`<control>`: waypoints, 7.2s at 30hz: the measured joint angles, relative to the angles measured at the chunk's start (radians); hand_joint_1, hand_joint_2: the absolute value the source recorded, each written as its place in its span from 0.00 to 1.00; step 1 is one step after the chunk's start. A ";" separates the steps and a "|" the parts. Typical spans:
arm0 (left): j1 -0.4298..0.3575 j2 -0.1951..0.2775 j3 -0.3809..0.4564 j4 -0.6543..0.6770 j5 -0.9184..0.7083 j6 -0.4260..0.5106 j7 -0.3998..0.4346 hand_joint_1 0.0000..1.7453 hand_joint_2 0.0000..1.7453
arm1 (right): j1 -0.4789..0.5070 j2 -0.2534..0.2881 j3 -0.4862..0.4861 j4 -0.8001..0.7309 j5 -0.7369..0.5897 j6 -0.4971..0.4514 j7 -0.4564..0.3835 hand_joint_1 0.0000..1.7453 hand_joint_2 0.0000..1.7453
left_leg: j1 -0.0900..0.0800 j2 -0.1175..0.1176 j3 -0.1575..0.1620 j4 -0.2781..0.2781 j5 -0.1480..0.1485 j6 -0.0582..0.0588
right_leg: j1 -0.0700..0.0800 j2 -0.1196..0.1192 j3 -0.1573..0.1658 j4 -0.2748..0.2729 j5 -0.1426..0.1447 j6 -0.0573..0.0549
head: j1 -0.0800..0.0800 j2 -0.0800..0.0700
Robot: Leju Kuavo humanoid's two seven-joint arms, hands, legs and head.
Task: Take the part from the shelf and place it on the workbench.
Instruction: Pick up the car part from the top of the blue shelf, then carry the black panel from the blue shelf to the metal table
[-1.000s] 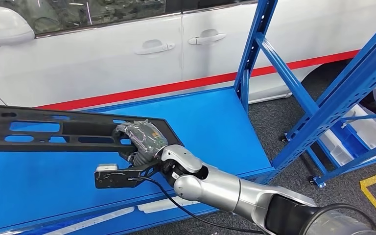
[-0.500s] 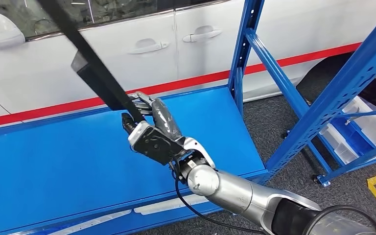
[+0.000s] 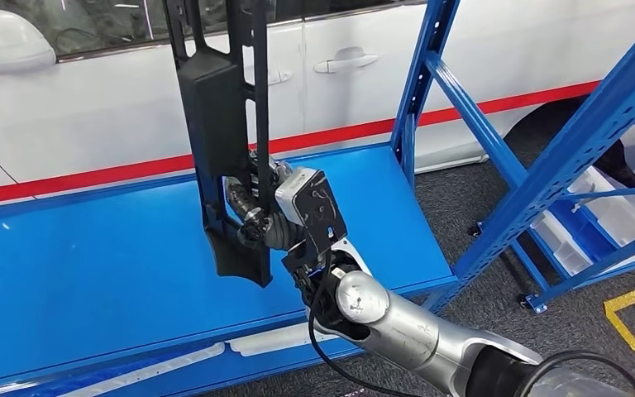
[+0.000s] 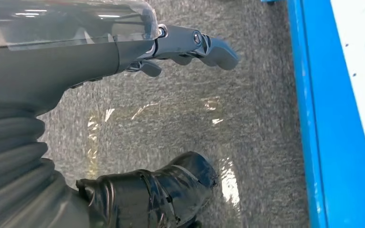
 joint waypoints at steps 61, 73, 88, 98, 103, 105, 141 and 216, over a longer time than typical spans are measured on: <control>-0.014 -0.011 0.000 0.001 -0.015 -0.032 0.016 0.00 1.00 | -0.106 -0.104 0.125 0.014 0.046 0.256 0.230 1.00 1.00 | -0.013 0.006 0.039 -0.015 -0.016 0.014 | 0.000 -0.004 -0.030 0.010 0.018 -0.006 | 0.005 0.000; -0.009 -0.012 0.000 0.002 -0.015 -0.032 0.016 0.00 1.00 | -0.106 -0.108 0.126 0.014 0.051 0.255 0.226 1.00 1.00 | 0.003 0.002 -0.097 0.115 -0.027 -0.039 | -0.006 -0.001 0.103 -0.194 0.095 -0.041 | 0.007 0.000; -0.009 -0.012 0.000 0.003 -0.009 -0.024 0.000 0.00 1.00 | -0.049 -0.103 0.094 -0.041 0.155 0.117 0.103 1.00 1.00 | -0.040 0.011 0.098 -0.046 -0.042 0.044 | 0.011 -0.004 0.016 -0.237 0.196 -0.034 | 0.007 0.000; -0.008 -0.014 0.000 0.004 -0.012 -0.028 -0.012 0.00 1.00 | -0.009 -0.102 0.082 -0.045 0.249 0.056 0.110 1.00 1.00 | 0.003 0.005 -0.034 0.047 -0.011 -0.019 | -0.024 0.012 0.100 -0.181 0.098 0.036 | 0.012 0.000; -0.004 -0.012 0.000 0.004 -0.008 -0.011 -0.015 0.00 1.00 | 0.015 -0.101 0.066 -0.053 0.252 0.005 0.101 1.00 1.00 | 0.005 -0.010 -0.075 0.110 -0.030 -0.038 | -0.021 0.007 0.079 -0.166 0.087 -0.020 | 0.010 0.000; -0.003 -0.011 0.001 0.004 0.001 -0.002 -0.022 0.00 1.00 | 0.017 -0.101 0.049 -0.068 0.256 -0.018 0.092 1.00 1.00 | 0.009 -0.008 -0.107 0.191 -0.087 -0.047 | -0.020 -0.005 0.073 -0.168 0.094 -0.030 | 0.008 0.000; 0.011 0.093 0.219 0.013 0.289 0.044 -0.198 0.00 1.00 | 0.133 -0.131 -0.097 -0.159 0.498 -0.043 0.079 1.00 1.00 | 0.012 -0.002 -0.125 0.254 -0.078 -0.055 | -0.017 -0.053 0.105 -0.214 0.104 -0.028 | 0.003 0.000; 0.029 0.140 0.339 0.016 0.229 0.066 -0.208 0.00 1.00 | 0.261 -0.139 -0.101 -0.207 0.591 -0.123 0.062 1.00 1.00 | -0.024 -0.033 0.036 -0.010 -0.008 0.029 | -0.002 -0.005 0.000 0.017 0.008 -0.007 | -0.006 0.000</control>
